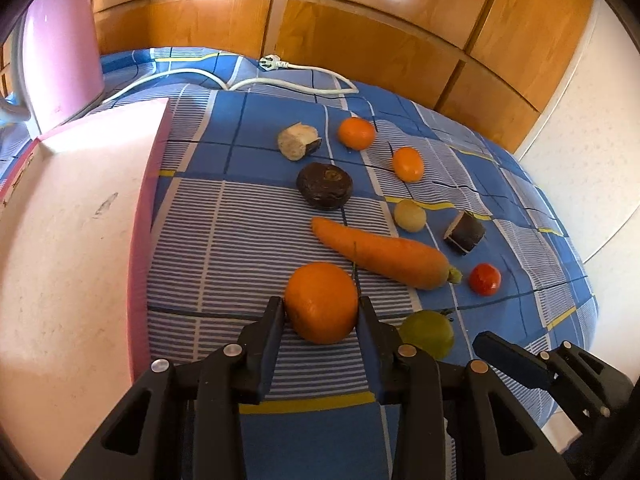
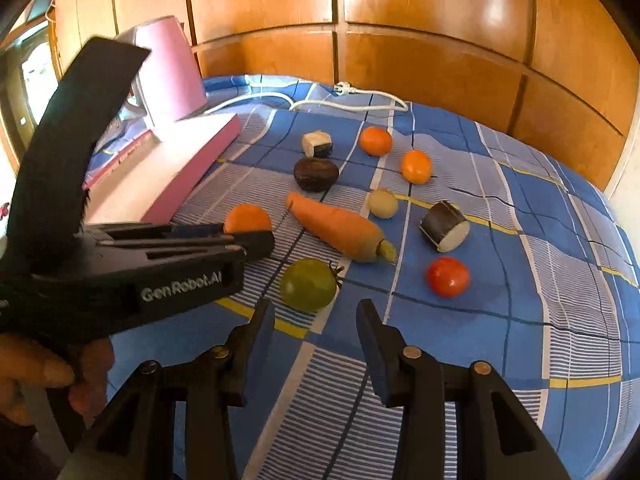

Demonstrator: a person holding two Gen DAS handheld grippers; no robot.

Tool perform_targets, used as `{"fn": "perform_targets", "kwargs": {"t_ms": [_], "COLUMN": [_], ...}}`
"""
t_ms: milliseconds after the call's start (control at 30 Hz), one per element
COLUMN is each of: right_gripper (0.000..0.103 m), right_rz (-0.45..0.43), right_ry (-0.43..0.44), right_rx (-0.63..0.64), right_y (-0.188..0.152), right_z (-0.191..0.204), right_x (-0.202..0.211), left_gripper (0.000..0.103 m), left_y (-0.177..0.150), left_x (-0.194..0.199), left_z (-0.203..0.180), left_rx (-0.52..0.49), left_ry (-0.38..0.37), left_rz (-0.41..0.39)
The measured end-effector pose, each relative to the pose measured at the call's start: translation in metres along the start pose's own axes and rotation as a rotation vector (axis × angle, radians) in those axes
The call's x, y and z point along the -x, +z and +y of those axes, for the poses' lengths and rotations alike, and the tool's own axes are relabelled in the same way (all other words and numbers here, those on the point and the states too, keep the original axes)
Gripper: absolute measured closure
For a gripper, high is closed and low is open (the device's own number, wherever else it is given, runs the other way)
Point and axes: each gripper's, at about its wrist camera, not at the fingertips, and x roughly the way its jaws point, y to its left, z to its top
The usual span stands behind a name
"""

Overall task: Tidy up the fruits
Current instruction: 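Grasp the large orange with the left tool while the right tool grasps the green tomato, then carry both fruits into the white tray and open both tools to release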

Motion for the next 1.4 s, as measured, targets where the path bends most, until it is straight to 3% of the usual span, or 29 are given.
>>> {"fn": "perform_targets", "kwargs": {"t_ms": [267, 333, 833, 1133, 1400], "right_gripper": [0.060, 0.069, 0.069, 0.069, 0.069], "right_rz": [0.004, 0.019, 0.055, 0.011, -0.008], "right_ry": [-0.010, 0.004, 0.049, 0.051, 0.099], "right_rx": [0.040, 0.044, -0.153, -0.093, 0.000], "right_y": [0.013, 0.014, 0.003, 0.019, 0.045], "right_z": [0.002, 0.003, -0.025, -0.010, 0.018], "right_x": [-0.021, -0.029, -0.017, -0.003, -0.001], "left_gripper": [0.068, 0.068, 0.069, 0.069, 0.069], "left_y": [-0.002, -0.002, -0.009, -0.001, 0.007], "left_x": [0.003, 0.003, 0.017, 0.056, 0.088], "left_z": [0.001, 0.001, -0.002, 0.005, 0.034], "left_rx": [-0.001, -0.011, -0.053, -0.049, 0.009], "left_ry": [-0.003, 0.000, 0.014, 0.010, 0.065], "left_rz": [-0.011, -0.014, -0.028, -0.126, -0.199]}}
